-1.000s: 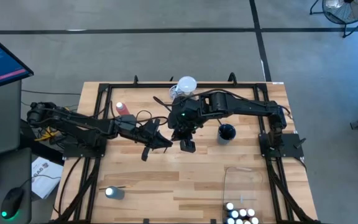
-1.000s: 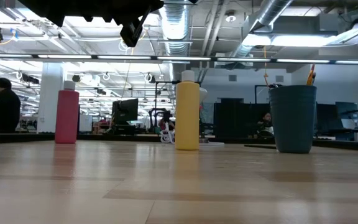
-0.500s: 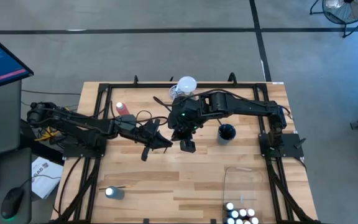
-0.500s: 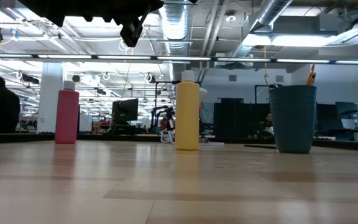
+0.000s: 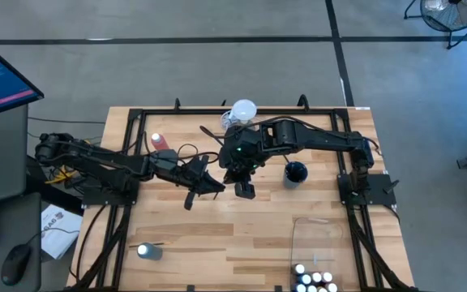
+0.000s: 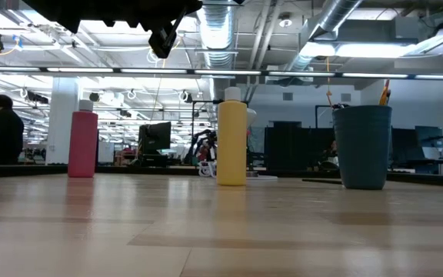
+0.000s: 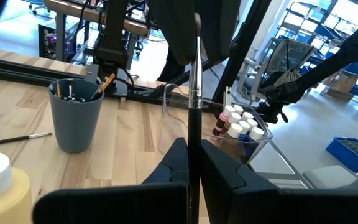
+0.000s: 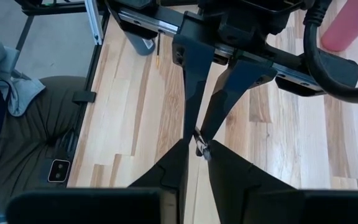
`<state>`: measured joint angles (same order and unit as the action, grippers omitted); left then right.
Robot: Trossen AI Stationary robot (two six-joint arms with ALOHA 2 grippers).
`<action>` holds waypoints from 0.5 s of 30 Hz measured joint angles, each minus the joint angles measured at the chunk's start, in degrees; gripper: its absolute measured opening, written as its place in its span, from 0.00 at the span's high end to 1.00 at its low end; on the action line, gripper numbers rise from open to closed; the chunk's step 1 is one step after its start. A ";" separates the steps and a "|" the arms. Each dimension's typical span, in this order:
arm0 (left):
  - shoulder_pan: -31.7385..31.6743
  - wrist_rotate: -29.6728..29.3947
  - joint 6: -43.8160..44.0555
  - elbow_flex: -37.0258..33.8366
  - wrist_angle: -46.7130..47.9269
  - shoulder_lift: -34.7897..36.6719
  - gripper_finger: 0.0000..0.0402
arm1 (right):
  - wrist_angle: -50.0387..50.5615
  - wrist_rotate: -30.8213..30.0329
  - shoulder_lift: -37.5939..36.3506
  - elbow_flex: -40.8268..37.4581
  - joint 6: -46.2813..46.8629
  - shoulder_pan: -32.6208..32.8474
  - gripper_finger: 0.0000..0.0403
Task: Pick & Place Paint Supplies
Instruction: Put the left black silver paintbrush into the blue cup
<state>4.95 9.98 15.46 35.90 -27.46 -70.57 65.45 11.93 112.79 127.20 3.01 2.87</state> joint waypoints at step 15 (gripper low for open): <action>-0.26 0.00 -0.03 0.00 0.00 0.02 1.00 | 0.67 1.03 4.03 0.03 -0.02 0.33 0.87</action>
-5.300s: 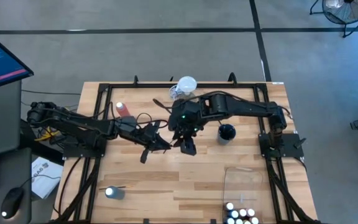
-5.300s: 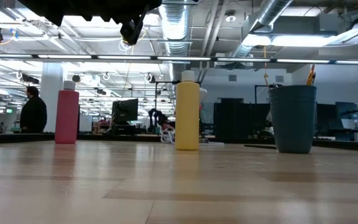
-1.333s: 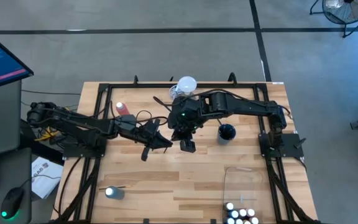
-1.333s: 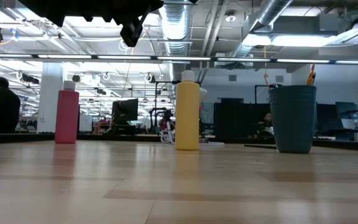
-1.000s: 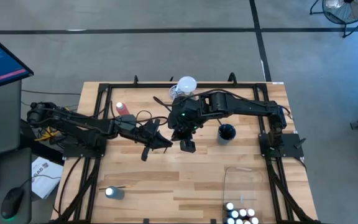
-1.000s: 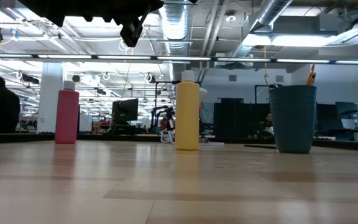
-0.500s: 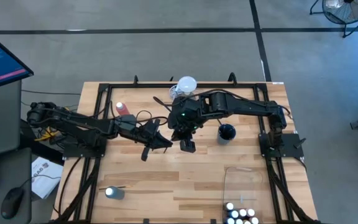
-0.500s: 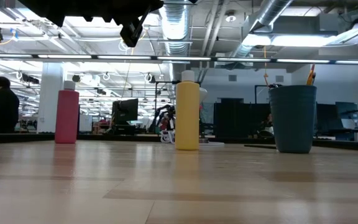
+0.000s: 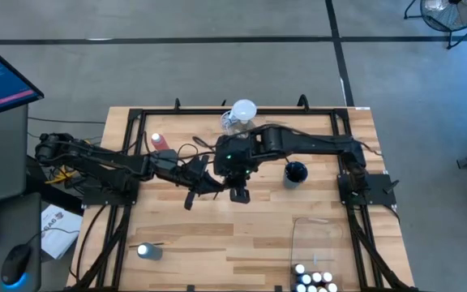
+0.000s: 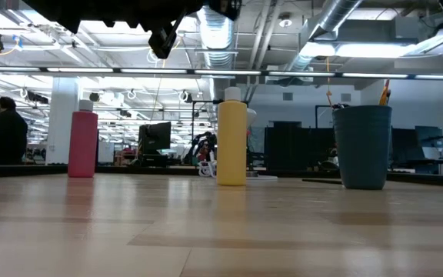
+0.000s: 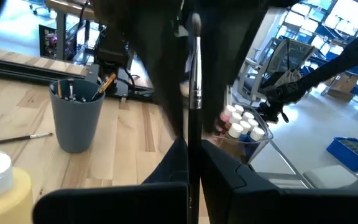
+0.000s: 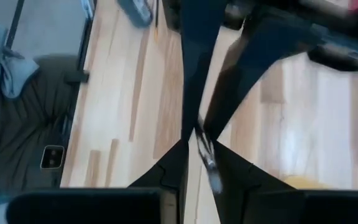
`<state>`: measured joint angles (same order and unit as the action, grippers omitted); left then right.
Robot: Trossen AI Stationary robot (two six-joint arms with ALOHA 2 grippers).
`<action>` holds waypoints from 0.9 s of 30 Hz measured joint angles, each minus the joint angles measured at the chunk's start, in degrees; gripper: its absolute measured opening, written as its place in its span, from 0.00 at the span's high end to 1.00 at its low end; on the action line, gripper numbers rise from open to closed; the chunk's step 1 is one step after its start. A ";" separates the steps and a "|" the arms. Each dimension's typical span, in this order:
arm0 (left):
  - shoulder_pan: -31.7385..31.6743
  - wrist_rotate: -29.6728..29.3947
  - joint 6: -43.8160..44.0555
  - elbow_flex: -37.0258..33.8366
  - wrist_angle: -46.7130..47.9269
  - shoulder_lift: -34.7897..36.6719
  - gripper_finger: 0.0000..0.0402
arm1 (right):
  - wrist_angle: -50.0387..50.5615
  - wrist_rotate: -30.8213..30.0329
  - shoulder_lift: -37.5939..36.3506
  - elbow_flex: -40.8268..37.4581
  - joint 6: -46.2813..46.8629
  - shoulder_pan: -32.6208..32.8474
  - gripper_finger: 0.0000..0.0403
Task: Pick & Place Paint Supplies
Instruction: Put the left black silver paintbrush into the blue cup
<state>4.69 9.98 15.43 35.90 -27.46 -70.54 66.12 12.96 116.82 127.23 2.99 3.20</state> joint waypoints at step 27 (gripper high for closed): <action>-0.01 -0.02 -0.06 0.07 0.56 0.02 1.00 | 4.46 0.73 -0.34 4.49 1.59 -0.24 0.82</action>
<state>4.68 9.96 15.38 35.97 -26.90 -70.52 70.59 13.69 116.49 131.72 4.59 2.96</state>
